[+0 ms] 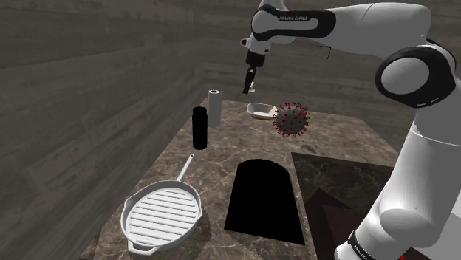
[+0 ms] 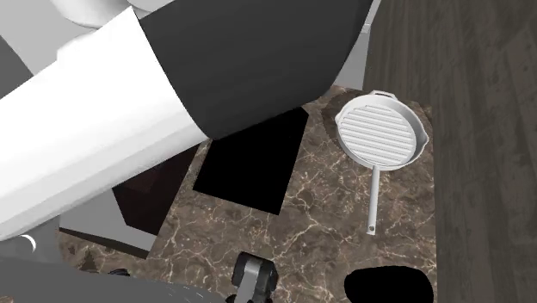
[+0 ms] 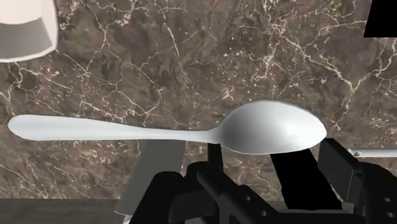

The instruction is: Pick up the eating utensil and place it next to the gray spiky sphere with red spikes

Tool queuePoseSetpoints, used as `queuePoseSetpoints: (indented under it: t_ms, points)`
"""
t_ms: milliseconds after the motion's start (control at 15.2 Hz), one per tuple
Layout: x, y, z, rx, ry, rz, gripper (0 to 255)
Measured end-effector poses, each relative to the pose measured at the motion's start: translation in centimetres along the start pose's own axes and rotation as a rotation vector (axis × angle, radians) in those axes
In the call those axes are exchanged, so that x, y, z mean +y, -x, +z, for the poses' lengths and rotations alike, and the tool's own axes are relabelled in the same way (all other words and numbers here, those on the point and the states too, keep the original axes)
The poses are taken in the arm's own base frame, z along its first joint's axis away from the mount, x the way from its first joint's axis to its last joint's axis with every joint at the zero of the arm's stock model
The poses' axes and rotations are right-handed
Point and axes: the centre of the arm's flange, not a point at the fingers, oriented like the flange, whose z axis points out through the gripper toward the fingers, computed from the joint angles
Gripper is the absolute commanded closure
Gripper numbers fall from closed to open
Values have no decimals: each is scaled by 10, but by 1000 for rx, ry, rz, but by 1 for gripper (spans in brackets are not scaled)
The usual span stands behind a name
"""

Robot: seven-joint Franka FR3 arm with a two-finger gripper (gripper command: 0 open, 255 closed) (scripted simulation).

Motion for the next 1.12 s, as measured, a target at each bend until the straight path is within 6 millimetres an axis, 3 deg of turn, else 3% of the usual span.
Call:
queuePoseSetpoints:
  t_ms: [660, 792, 1122]
  points:
    - [132, 11, 0, 3, 3, 2, 255]
    - [143, 14, 8, 0, 0, 0, 255]
    - [145, 18, 35, 0, 0, -2, 255]
